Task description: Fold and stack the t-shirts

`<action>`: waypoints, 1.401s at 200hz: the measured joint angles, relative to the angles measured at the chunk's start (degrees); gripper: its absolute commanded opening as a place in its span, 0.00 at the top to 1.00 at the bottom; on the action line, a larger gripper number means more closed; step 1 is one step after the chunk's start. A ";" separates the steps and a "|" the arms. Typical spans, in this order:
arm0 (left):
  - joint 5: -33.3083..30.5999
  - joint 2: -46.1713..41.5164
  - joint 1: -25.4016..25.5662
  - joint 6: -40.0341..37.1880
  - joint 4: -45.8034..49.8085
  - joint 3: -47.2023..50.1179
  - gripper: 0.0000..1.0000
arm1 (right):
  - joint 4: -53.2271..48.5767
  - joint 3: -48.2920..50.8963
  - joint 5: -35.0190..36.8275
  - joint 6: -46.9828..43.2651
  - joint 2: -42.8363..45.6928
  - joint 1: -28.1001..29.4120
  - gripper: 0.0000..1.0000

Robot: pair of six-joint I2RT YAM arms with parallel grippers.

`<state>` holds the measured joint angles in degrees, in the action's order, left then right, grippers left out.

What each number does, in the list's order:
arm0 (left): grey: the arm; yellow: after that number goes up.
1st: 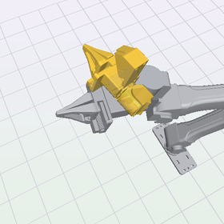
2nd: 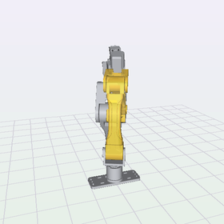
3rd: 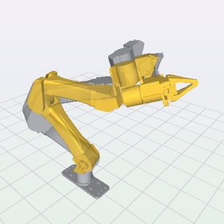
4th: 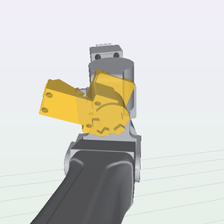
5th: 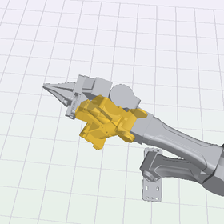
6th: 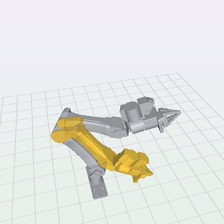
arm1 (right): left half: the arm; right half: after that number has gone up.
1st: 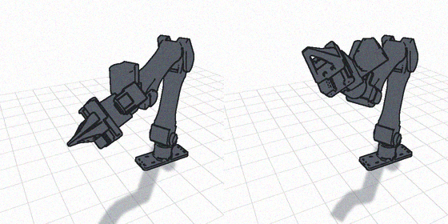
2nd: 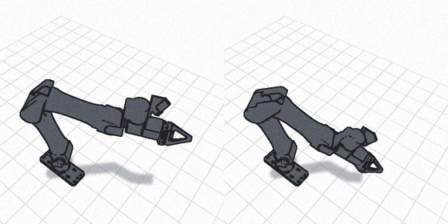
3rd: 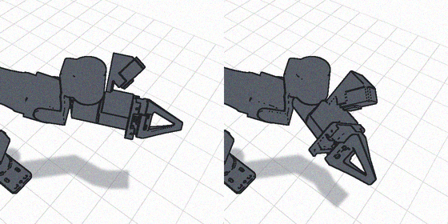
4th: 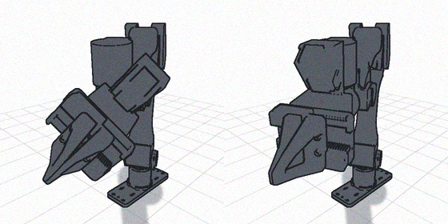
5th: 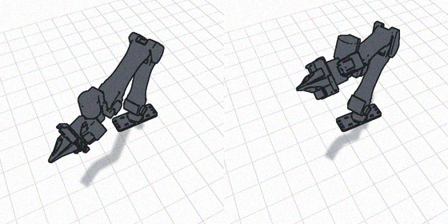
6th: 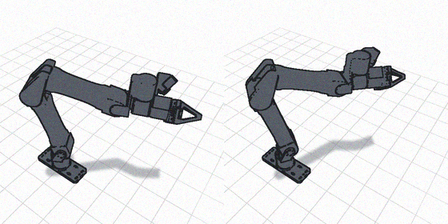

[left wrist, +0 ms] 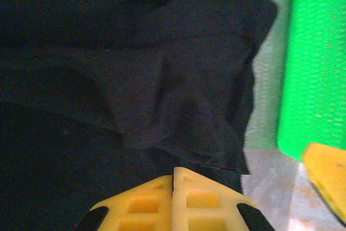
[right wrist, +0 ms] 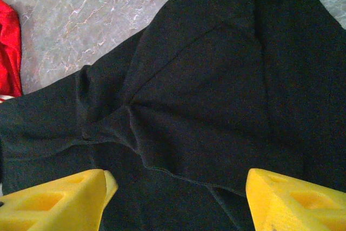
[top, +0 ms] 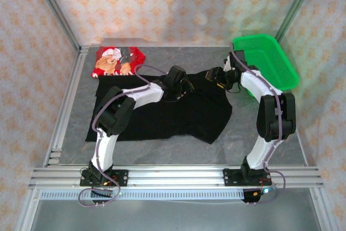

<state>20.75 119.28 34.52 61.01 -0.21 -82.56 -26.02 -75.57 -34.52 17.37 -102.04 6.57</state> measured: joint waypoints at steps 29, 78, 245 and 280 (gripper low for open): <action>0.63 -0.15 0.00 1.18 -3.50 2.01 0.65 | 0.00 0.15 0.00 0.00 0.00 -0.02 0.31; 1.29 1.60 0.00 2.14 -4.59 2.49 0.63 | -0.02 0.98 0.00 -0.04 0.57 -0.15 0.31; 1.25 7.74 0.74 3.39 -3.87 -4.17 1.00 | -0.02 2.21 0.00 -0.48 2.69 -0.63 0.31; 1.25 7.74 0.72 3.17 -2.86 -4.15 1.00 | -0.04 2.51 0.02 -0.48 3.32 -0.63 0.31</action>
<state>22.00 127.02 35.24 64.18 -3.07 -86.72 -26.06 -73.06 -34.50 16.88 -98.72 5.93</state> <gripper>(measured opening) 0.049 0.693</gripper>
